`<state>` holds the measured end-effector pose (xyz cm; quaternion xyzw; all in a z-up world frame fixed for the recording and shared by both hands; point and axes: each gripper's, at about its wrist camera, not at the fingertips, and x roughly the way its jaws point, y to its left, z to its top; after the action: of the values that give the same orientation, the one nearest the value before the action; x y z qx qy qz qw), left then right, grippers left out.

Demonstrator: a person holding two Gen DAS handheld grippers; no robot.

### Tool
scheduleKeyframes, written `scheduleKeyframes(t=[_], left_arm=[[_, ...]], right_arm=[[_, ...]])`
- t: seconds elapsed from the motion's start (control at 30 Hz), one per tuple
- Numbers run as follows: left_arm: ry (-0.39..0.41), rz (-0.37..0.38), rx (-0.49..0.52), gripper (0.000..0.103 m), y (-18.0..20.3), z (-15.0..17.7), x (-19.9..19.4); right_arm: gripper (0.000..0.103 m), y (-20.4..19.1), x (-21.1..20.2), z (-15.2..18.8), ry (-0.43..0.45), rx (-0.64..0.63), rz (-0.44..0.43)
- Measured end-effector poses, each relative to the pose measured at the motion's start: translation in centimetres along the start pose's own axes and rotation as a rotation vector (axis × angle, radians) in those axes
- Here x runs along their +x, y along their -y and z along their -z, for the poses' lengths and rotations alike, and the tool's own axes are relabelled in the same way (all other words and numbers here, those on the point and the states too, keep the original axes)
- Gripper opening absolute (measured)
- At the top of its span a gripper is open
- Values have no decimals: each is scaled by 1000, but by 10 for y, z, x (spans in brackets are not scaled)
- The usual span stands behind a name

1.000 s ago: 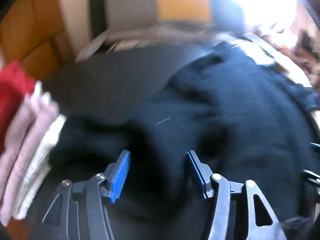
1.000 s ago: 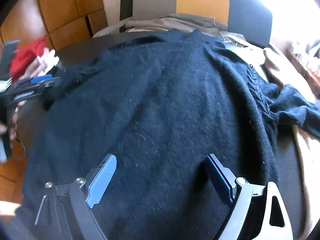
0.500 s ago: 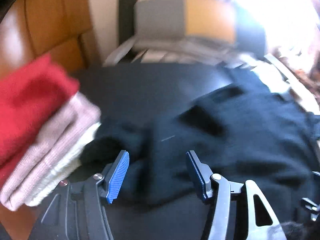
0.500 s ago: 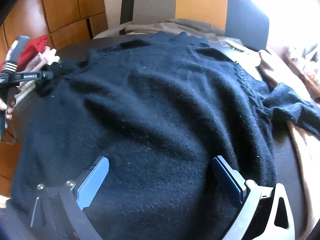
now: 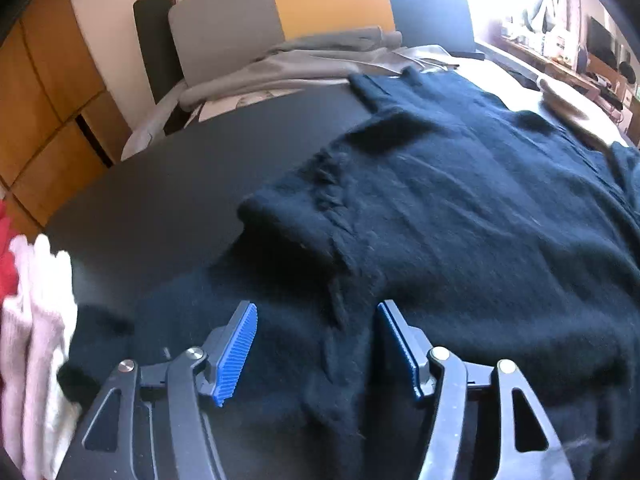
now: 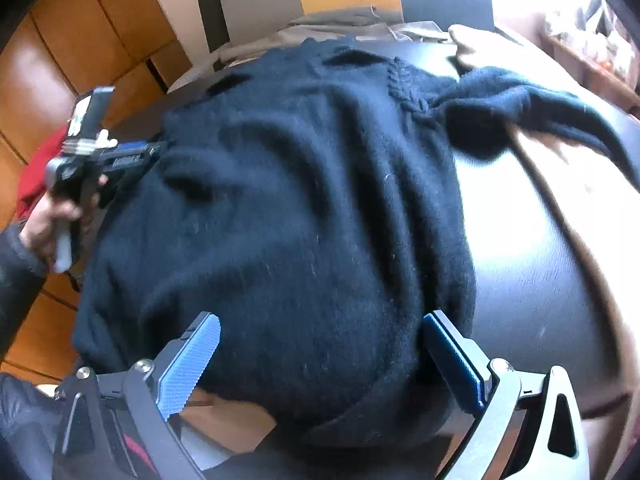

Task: Fold clothes

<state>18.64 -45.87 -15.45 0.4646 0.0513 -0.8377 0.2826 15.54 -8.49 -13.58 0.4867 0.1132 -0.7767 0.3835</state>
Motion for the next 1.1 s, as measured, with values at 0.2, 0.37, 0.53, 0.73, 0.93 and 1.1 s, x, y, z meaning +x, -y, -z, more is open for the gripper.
scheduleKeyframes(t=[0.2,0.37,0.53,0.73,0.93,1.1], left_arm=[[36,-32,-2,74,-10,-22,25],[20,-28,32,66,-16,-31,20],[107,68,-18,65,-35,5,-45],[117,527,-195,65,-74,98,-109],[-97,623,-161,67,-58,188,-117],[-224,652,-124,68,-26,214,-106]], right_arm=[[103,-14,12,-6,-19,-31,74],[103,-25,11,-10,-62,-92,94],[103,-40,-10,-29,13,-70,12],[103,-94,-2,-43,42,-202,-80],[103,-116,45,-54,-3,-259,-35],[103,-107,58,-53,-13,-222,-47]])
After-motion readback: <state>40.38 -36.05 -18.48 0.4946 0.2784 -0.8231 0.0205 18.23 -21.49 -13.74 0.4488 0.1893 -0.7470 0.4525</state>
